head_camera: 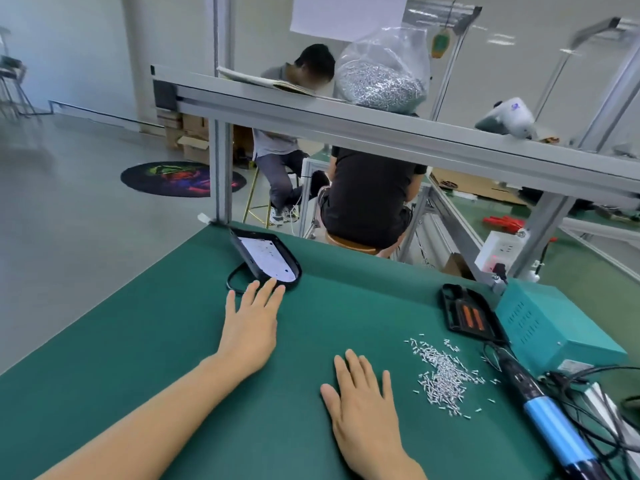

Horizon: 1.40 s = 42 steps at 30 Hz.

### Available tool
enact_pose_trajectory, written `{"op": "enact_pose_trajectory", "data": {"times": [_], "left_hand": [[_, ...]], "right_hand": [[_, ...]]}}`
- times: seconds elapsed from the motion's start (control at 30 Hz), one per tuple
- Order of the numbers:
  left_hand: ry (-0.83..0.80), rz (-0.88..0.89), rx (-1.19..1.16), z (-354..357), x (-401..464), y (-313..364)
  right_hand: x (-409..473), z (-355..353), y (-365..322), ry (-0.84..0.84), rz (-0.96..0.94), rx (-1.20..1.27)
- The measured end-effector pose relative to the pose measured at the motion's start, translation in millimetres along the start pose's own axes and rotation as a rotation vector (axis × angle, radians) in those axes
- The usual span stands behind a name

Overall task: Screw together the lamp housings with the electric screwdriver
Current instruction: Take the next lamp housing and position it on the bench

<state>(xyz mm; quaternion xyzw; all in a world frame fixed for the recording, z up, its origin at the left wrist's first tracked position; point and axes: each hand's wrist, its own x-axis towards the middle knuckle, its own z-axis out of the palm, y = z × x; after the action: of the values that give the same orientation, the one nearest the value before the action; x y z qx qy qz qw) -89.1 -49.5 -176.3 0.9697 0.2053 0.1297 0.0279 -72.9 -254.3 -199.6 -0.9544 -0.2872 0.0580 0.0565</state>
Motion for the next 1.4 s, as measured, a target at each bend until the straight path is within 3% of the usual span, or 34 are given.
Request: {"op": "enact_pose_trajectory", "data": {"times": [0.13,0.3,0.57,0.63,0.7,0.8,0.97,1.17,1.3,1.4], "left_hand": [[0.098,-0.016,0.114,-0.8,41.1,-26.6],[0.028,0.065,0.301,2.0,69.3,-43.2],[0.067,0.333,0.397,-6.6,79.2,-29.9],[0.068,0.379,0.383,-2.9,70.9,-18.5],[0.047,0.407,0.322,0.6,58.2,-5.4],[0.156,0.486,0.257,-1.8,34.8,13.3],[0.259,0.543,0.059,0.9,-5.8,49.5],[0.321,0.555,-0.154,0.2,-43.8,80.2],[0.395,0.582,-0.373,-6.2,-66.2,64.0],[0.447,0.34,-0.584,-17.6,-74.4,35.2]], "right_hand": [[3.4,0.8,-0.3,0.009,0.007,0.004],[6.7,7.1,1.4,0.011,0.02,-0.046],[0.3,3.4,-5.0,0.312,-0.004,-0.167],[1.4,1.8,-5.3,0.201,0.013,-0.137],[5.6,-1.1,-5.6,0.086,0.011,-0.094],[11.0,0.6,0.7,-0.033,0.029,0.014],[14.1,-15.4,-2.1,0.092,0.067,0.547],[28.9,-33.2,6.7,0.131,0.336,1.024],[34.1,-40.8,16.9,0.093,0.386,1.051],[40.0,-44.1,23.1,0.101,0.416,1.004]]}}
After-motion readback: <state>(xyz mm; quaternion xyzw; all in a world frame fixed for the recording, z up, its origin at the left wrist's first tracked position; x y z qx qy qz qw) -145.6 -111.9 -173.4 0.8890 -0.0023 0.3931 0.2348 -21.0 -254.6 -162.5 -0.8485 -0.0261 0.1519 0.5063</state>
